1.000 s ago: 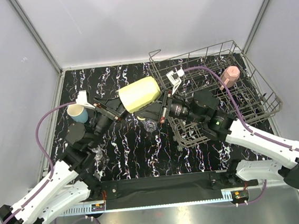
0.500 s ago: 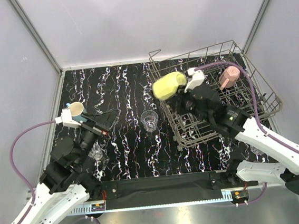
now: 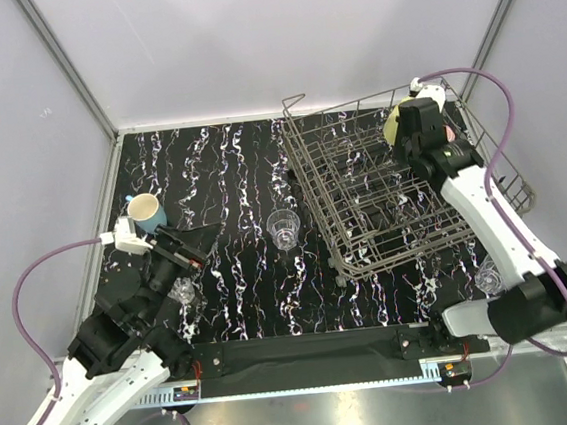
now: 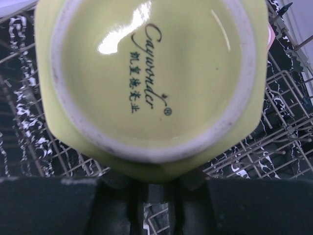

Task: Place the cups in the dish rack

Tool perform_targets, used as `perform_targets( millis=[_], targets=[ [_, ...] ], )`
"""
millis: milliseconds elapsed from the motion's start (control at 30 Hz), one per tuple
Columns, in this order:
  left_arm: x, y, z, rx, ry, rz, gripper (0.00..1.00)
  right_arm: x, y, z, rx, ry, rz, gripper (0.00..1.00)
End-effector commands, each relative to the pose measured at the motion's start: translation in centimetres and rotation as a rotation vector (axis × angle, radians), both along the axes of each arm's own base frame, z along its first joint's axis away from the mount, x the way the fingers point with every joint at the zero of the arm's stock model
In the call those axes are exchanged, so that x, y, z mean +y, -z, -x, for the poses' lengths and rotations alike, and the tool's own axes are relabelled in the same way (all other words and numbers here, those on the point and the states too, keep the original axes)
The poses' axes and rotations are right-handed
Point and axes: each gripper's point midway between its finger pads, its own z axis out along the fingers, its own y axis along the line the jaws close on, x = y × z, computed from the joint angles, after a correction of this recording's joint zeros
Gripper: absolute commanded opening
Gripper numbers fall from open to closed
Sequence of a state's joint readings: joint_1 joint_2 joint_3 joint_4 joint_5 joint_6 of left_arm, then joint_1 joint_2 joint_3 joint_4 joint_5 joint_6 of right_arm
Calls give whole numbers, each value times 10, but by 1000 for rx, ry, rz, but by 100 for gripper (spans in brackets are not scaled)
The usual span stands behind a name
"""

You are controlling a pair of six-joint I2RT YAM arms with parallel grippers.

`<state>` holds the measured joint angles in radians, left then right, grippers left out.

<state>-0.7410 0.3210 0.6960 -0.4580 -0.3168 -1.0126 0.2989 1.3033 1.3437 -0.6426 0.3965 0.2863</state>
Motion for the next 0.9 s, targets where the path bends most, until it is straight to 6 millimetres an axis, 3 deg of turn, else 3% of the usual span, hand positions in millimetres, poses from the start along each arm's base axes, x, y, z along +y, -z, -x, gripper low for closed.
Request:
perform_targets(
  millis=[0, 167, 433, 633, 867],
  targets=[
    [-14, -6, 1, -6, 55, 48, 98, -8, -25, -34, -81, 9, -4, 0],
    [-28, -1, 2, 27, 112, 38, 98, -23, 2, -62, -38, 45, -4, 0],
    [-28, 3, 6, 45, 128, 28, 98, -17, 37, -83, -5, 33, -24, 0],
    [-28, 6, 6, 56, 126, 24, 98, -17, 60, -92, 28, 36, -14, 0],
    [-30, 8, 4, 67, 127, 17, 98, -10, 85, -89, 73, 22, -46, 0]
  ],
)
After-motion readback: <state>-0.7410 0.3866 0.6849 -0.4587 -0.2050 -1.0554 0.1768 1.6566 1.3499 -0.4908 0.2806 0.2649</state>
